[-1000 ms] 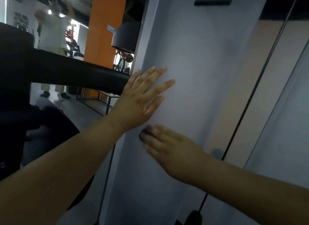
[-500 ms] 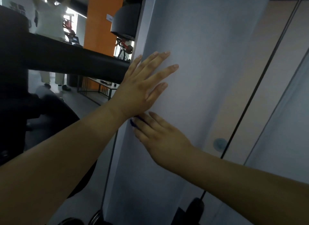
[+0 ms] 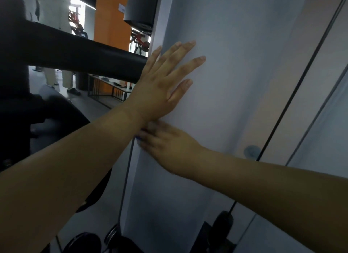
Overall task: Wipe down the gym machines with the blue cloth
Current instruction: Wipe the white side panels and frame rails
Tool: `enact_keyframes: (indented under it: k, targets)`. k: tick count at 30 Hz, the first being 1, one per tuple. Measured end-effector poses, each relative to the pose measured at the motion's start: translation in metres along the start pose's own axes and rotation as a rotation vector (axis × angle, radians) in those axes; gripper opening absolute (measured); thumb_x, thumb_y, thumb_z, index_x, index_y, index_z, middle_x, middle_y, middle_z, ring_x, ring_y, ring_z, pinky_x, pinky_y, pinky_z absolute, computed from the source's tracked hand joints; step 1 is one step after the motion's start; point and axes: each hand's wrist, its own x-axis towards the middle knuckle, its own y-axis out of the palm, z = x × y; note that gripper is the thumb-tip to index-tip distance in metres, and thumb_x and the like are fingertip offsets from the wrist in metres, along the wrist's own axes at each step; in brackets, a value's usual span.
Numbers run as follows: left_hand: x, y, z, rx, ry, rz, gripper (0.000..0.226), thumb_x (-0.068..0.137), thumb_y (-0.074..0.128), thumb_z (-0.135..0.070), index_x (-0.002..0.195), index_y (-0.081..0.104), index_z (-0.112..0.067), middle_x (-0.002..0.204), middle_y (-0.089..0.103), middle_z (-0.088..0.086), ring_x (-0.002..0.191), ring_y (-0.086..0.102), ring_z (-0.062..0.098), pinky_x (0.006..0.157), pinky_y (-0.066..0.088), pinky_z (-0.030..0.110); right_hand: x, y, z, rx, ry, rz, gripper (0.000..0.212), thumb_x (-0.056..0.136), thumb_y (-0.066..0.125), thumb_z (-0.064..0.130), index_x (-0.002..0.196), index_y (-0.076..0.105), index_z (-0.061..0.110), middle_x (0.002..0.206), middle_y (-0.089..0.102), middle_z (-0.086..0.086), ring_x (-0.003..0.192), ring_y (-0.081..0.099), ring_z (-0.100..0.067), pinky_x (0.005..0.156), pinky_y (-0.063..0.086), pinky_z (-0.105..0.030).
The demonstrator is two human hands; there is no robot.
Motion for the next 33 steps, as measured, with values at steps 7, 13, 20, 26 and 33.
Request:
enact_keyframes:
  k: [7, 13, 20, 26, 33]
  targets:
    - [0.000, 0.000, -0.004, -0.009, 0.001, 0.006, 0.052, 0.118, 0.045, -0.029, 0.169, 0.039, -0.022, 0.180, 0.024, 0.010, 0.168, 0.019, 0.029, 0.133, 0.016, 0.060, 0.000, 0.024, 0.024, 0.036, -0.123, 0.030, 0.048, 0.118, 0.034, 0.013, 0.116, 0.081, 0.003, 0.130, 0.074, -0.018, 0.130, 0.065, -0.040, 0.123, 0.038, -0.054]
    - [0.001, -0.001, -0.004, -0.007, 0.001, -0.014, 0.051, 0.118, 0.046, -0.029, 0.168, 0.041, -0.021, 0.179, 0.027, 0.012, 0.168, 0.021, 0.030, 0.134, 0.017, 0.058, 0.025, 0.025, 0.015, 0.007, 0.040, -0.208, 0.024, 0.107, 0.056, 0.006, 0.095, 0.077, 0.004, 0.100, 0.070, -0.017, 0.107, 0.061, -0.038, 0.108, 0.046, -0.054]
    - [-0.001, 0.000, -0.001, 0.005, 0.006, -0.024, 0.051, 0.118, 0.046, -0.030, 0.168, 0.041, -0.021, 0.179, 0.028, 0.012, 0.167, 0.023, 0.031, 0.133, 0.019, 0.059, 0.021, 0.022, 0.002, 0.037, 0.104, -0.205, 0.034, 0.108, 0.045, 0.002, 0.105, 0.079, 0.004, 0.111, 0.074, -0.019, 0.109, 0.069, -0.043, 0.107, 0.046, -0.057]
    - [-0.001, 0.003, -0.004, 0.003, 0.030, -0.012, 0.052, 0.118, 0.045, -0.030, 0.169, 0.039, -0.019, 0.179, 0.026, 0.012, 0.168, 0.021, 0.030, 0.133, 0.019, 0.059, -0.042, 0.013, 0.027, -0.098, -0.086, 0.135, 0.041, 0.114, 0.042, 0.023, 0.141, 0.071, 0.015, 0.160, 0.057, -0.011, 0.153, 0.043, -0.042, 0.130, 0.020, -0.064]
    - [-0.004, 0.009, -0.011, 0.004, 0.107, 0.012, 0.053, 0.118, 0.048, -0.035, 0.168, 0.041, -0.020, 0.178, 0.026, 0.017, 0.167, 0.020, 0.037, 0.132, 0.019, 0.063, -0.080, -0.019, 0.025, -0.208, 0.051, 0.194, 0.048, 0.115, 0.039, 0.033, 0.154, 0.058, 0.013, 0.169, 0.043, -0.015, 0.157, 0.036, -0.043, 0.131, 0.019, -0.066]
